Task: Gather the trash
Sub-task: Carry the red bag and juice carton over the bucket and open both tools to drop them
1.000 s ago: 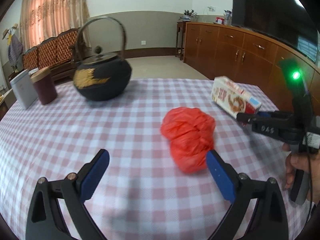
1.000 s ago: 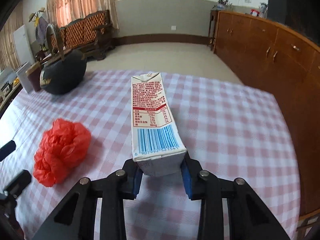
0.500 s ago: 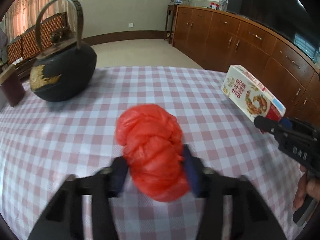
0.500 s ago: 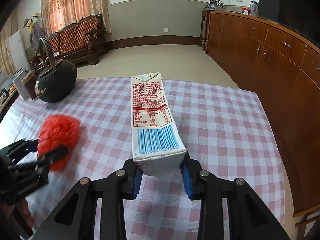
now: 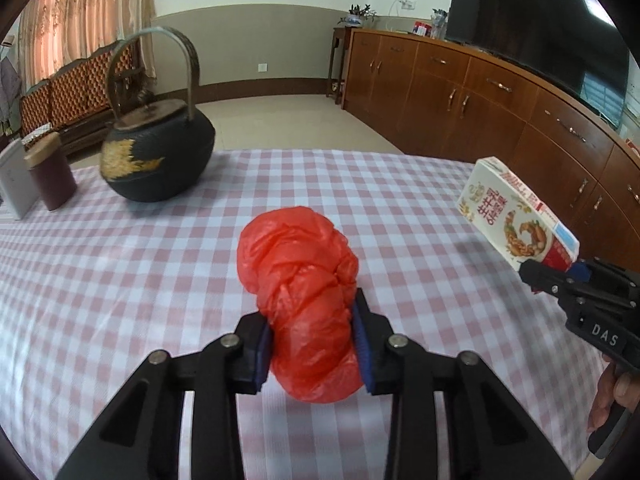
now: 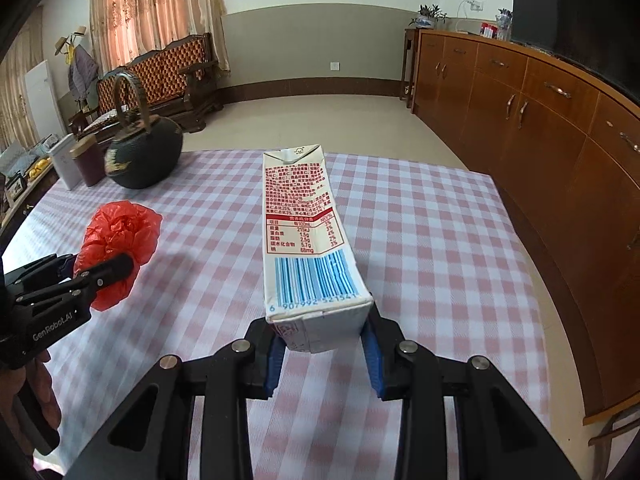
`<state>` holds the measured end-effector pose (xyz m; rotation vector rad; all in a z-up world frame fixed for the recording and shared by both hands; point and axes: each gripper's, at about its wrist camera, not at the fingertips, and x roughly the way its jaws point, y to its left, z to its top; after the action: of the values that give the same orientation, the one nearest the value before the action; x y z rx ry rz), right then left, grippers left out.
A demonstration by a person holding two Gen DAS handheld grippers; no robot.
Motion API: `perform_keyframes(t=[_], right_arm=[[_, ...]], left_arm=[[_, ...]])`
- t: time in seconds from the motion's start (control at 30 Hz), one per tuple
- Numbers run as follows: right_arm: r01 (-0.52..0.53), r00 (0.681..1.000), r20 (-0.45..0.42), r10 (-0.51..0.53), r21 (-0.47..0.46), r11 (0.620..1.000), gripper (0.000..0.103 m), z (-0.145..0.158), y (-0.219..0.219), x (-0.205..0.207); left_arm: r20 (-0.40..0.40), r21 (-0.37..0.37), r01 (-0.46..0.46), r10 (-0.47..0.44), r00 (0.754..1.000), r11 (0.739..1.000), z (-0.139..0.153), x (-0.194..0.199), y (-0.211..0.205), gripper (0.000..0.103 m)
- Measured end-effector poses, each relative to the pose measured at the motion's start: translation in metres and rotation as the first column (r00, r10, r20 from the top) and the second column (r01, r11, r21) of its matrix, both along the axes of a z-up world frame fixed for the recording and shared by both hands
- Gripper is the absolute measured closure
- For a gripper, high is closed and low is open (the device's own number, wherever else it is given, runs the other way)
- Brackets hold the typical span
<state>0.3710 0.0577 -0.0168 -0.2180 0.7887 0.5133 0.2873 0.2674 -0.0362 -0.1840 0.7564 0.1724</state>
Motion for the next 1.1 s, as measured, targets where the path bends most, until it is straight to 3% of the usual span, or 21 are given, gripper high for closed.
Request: perform_keyframes(t=[0.23, 0.6, 0.87, 1.1], right_arm=[[-0.012, 0.999, 0.045, 0.012, 0.001, 1.000, 0.067, 0.021, -0.032, -0.055], [0.037, 0.995, 0.090, -0.038, 0.017, 0.999, 0.067, 0.045, -0.093, -0.118], [0.125, 0.983, 0.127, -0.129, 0.044, 0.991, 0.067, 0.061, -0.160, -0.154], [0.229, 0.961, 0.146, -0.235, 0.054, 0.972, 0.067, 0.068, -0.223, -0.174]], left_arm=[[0.032, 0.027, 0.028, -0.029, 0.999, 0.999, 0.017, -0.041, -0.033, 0.068], [0.088, 0.028, 0.110, -0.112, 0.990, 0.994, 0.038, -0.074, -0.080, 0.068], [0.131, 0.035, 0.189, -0.192, 0.973, 0.981, 0.054, -0.091, -0.127, 0.068], [0.157, 0.061, 0.286, -0.293, 0.943, 0.956, 0.059, -0.094, -0.186, 0.068]])
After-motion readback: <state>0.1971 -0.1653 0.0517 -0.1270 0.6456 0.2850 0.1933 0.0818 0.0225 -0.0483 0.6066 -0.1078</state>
